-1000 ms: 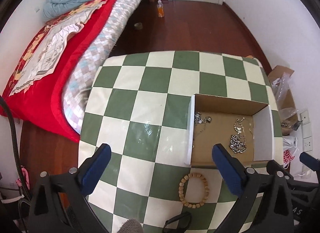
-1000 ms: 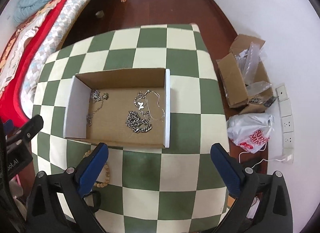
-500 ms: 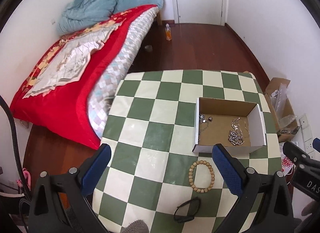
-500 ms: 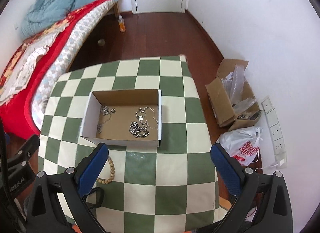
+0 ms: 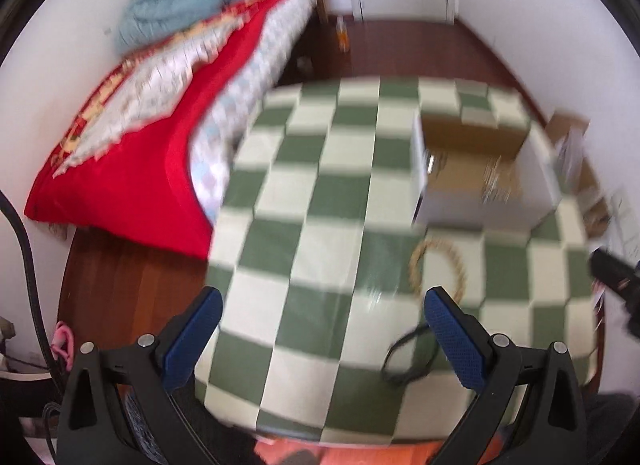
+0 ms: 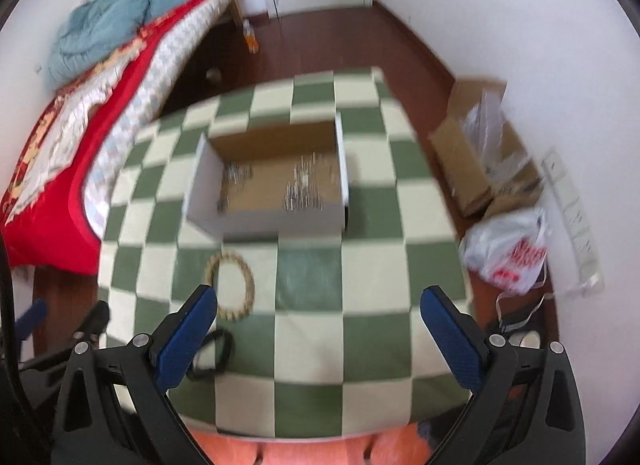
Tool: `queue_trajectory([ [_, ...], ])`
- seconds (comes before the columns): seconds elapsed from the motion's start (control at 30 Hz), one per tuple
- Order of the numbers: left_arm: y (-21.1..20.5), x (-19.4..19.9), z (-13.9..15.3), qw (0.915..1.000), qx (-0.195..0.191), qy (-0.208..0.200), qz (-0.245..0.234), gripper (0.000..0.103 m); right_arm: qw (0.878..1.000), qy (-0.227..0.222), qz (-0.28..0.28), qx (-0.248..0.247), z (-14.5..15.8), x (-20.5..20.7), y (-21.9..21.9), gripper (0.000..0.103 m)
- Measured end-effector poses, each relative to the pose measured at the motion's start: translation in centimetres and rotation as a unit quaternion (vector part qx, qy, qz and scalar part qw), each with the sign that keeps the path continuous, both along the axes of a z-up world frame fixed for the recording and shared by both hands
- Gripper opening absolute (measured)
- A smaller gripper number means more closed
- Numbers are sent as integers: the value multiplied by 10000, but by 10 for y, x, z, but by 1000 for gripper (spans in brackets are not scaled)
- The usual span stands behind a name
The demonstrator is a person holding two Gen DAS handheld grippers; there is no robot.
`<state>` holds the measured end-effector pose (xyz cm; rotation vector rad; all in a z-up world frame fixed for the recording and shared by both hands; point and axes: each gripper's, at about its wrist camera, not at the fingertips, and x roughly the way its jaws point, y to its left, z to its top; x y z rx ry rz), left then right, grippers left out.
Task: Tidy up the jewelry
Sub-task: 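Move both tools back toward the remaining bracelet and watch band, then grasp the black watch band with the left tool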
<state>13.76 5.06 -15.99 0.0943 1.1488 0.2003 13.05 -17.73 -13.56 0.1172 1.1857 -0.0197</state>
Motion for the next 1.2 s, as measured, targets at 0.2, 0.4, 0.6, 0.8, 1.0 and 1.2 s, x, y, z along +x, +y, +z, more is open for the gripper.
queue_trajectory([
  [0.2,1,-4,-75,9952,-265,942,-66,102,9964,792,-123,289,-71,-12,-6,67],
  [0.4,-22,-2,-102,9909,-518,1183,-377,98,9923,1148,-163,428,-110,-18,-11,67],
  [0.6,-36,1,-109,9889,-616,1246,-532,77,9910,1207,-195,541,-120,-16,-13,67],
  [0.8,-36,0,-113,9852,-943,1311,-582,24,9897,1266,-176,646,-127,-7,-12,67],
  [1.0,-15,4,-111,9872,-967,1217,-362,10,9889,1250,-6,809,-130,10,14,67],
  [1.2,7,8,-109,9893,-924,1129,-53,10,9889,1196,211,855,-131,32,51,67],
])
